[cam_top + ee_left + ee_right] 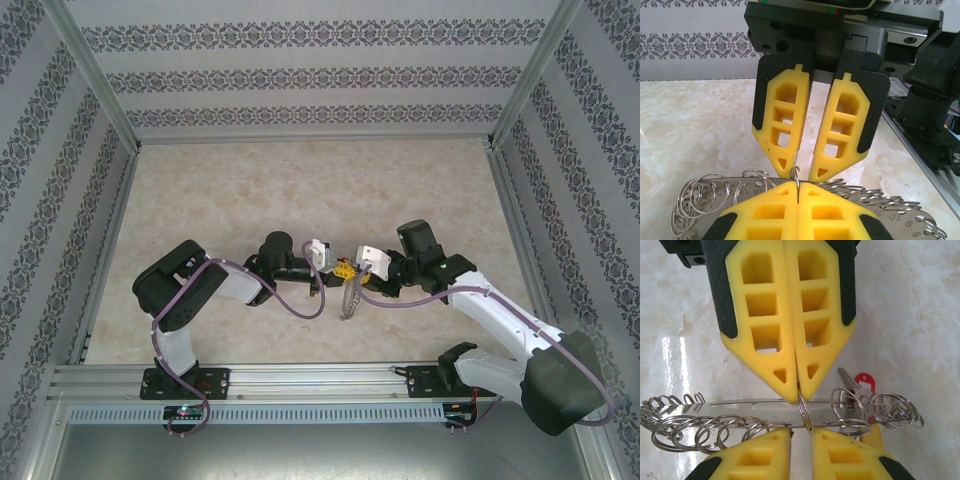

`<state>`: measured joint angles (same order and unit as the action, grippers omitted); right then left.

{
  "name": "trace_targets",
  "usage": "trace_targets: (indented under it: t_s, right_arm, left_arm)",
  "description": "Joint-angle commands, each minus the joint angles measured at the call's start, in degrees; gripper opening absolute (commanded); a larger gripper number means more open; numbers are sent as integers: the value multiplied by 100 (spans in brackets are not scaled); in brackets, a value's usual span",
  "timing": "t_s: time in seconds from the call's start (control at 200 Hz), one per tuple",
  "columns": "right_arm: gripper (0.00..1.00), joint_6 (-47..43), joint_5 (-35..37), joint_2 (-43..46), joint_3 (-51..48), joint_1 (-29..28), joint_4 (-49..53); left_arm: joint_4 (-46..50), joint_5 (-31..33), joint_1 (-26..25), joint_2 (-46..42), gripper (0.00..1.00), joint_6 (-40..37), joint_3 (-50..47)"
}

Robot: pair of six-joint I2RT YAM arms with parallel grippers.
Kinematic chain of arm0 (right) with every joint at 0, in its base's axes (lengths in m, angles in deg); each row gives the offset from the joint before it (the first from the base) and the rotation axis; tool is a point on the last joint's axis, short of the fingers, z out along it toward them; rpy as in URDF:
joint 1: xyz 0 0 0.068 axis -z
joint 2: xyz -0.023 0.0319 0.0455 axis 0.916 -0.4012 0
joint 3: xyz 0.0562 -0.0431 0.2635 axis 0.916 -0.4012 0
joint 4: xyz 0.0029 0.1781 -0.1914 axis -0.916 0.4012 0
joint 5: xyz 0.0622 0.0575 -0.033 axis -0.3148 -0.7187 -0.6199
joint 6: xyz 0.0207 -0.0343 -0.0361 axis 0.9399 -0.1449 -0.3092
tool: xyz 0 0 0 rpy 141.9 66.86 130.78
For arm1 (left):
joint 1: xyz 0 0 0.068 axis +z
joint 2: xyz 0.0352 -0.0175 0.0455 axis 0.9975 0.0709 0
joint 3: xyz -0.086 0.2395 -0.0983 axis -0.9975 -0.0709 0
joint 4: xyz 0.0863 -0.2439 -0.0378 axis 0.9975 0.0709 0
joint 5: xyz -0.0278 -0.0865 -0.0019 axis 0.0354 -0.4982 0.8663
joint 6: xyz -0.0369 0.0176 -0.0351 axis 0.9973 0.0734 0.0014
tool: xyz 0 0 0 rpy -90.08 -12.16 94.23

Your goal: Put the keys on the keyring

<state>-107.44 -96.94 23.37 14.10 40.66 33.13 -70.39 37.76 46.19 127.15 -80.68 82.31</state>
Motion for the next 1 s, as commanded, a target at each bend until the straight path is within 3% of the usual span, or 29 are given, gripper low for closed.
trace_targets:
  t_s: [0.0, 0.125, 0.285, 0.69, 0.994]
  right_arm:
    - [17, -114, -601, 115, -125, -32, -494]
    - [14, -254, -471, 185, -71, 19, -335]
    - [19, -325, -334, 241, -31, 184, -164]
    - [22, -387, -629, -57, 153, 209, -34]
    - [16, -484, -564, -276, 199, 143, -35]
  left_arm:
    - [26, -141, -59, 131, 0, 55, -41]
    - [159, -104, -54, 99, 0, -19, -21]
    - [269, -22, -49, 66, 0, -64, -2]
    - [108, -146, -51, 123, 0, 69, 1]
    - [49, -171, -51, 146, 0, 72, -1]
